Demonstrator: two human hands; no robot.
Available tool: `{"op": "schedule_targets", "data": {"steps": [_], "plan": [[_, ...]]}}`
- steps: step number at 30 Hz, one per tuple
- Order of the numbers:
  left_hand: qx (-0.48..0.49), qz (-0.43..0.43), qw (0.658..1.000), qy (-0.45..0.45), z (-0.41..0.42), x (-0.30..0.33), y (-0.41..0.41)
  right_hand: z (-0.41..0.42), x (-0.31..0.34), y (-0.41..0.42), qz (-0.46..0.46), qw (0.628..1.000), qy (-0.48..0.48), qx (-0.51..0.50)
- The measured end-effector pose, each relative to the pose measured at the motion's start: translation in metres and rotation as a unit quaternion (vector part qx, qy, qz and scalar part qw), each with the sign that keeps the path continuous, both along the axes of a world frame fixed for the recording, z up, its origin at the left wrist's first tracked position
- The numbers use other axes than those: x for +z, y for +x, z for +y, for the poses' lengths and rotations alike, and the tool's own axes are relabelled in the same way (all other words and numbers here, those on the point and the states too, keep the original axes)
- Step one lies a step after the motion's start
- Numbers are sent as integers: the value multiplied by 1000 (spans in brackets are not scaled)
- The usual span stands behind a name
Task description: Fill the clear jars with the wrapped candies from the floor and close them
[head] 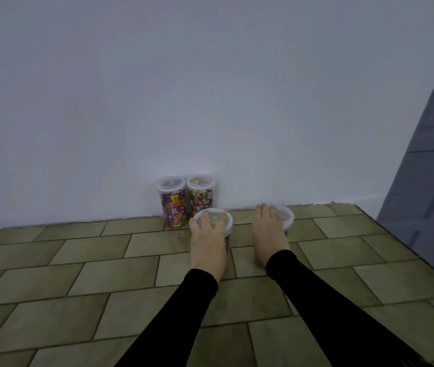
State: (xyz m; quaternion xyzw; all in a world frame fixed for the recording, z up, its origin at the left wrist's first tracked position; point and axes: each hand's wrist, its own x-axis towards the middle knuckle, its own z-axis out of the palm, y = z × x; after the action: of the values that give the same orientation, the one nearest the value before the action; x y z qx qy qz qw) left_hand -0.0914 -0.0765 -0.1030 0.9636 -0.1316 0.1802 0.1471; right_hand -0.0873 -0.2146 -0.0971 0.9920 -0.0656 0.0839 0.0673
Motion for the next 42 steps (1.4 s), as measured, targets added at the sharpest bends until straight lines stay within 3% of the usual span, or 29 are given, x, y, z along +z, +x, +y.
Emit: {"op": "schedule_targets", "data": {"steps": [7,16,23,27,39,42], "plan": [[-20,-34,998,44,-50,-7,29,-32,0,31,-2,995,12,103],[2,21,997,70,-75,0,91,-65,3,88,-18,988,14,153],[2,-22,991,130,-84,-3,140,-82,2,140,-37,981,56,184],[15,-6,992,128,-89,-2,161,-85,0,165,-61,976,79,192],[42,-83,987,130,-96,-6,185,-83,-15,186,-116,965,121,203],[47,-9,987,154,-92,-2,189,-85,-8,183,-87,973,80,201]]}}
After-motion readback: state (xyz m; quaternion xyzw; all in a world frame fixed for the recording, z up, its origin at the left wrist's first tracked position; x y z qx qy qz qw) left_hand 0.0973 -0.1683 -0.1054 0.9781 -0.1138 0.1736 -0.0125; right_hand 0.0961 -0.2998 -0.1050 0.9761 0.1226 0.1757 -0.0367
